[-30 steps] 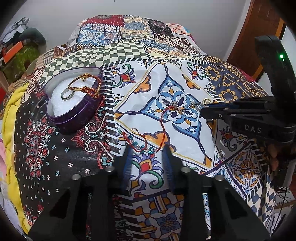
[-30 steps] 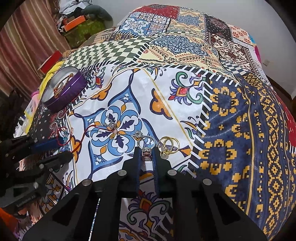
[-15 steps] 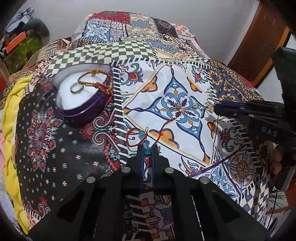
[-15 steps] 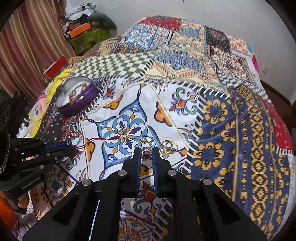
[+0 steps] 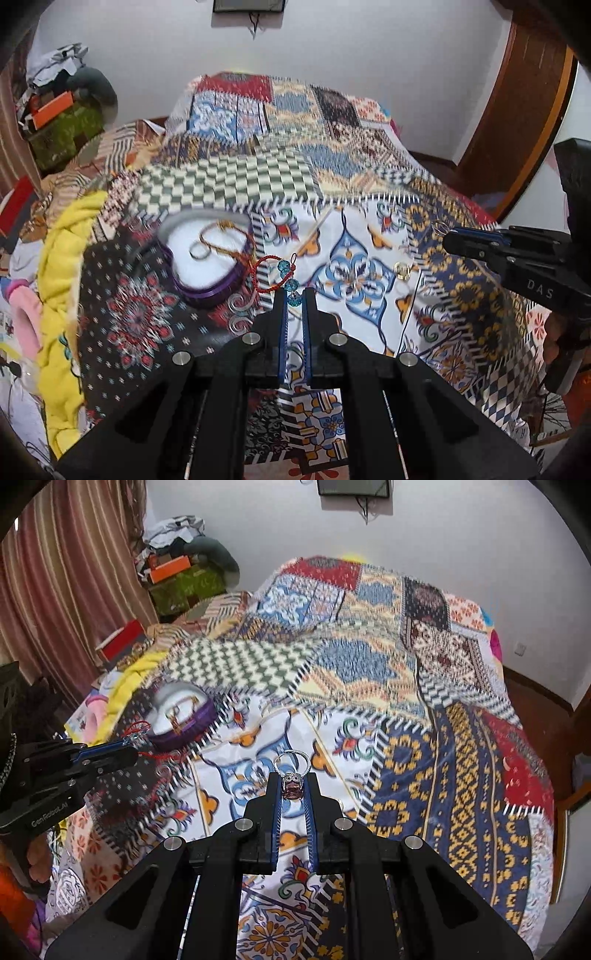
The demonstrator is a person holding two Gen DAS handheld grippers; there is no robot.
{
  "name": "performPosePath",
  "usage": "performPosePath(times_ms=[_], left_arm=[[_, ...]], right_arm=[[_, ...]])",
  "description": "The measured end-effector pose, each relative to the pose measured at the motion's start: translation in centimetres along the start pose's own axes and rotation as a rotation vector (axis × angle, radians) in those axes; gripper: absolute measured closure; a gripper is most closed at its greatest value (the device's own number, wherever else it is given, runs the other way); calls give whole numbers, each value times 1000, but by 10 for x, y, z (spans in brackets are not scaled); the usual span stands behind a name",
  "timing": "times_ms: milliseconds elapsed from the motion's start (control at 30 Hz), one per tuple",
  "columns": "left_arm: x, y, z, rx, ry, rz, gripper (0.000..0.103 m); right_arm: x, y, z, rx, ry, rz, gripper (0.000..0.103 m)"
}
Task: Organize jewelry
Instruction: 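Carry both items over the heart tin and open both tools to release them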
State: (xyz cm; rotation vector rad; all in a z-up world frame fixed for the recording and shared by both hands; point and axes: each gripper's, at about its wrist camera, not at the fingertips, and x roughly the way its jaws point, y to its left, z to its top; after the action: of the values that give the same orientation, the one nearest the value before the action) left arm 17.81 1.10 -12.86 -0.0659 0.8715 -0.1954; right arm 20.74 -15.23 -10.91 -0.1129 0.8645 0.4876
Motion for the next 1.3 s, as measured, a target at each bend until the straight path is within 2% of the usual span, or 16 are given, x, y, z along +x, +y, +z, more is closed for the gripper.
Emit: performPosePath(times_ms=[500, 833, 1033, 1300], left_arm=[[-49, 20, 43, -30, -176, 42, 98], [-66, 51, 60, -69, -256, 82, 98], [-55, 65, 63, -85, -251, 99, 98], [-15, 79, 58, -109, -172, 87, 98]], right_arm=[[-25, 39, 39, -49, -146, 52, 92], [-5, 75, 56, -92, -162, 135, 92], [18, 88, 56, -110, -139, 174, 92], [52, 88, 57, -107, -85, 185, 92]])
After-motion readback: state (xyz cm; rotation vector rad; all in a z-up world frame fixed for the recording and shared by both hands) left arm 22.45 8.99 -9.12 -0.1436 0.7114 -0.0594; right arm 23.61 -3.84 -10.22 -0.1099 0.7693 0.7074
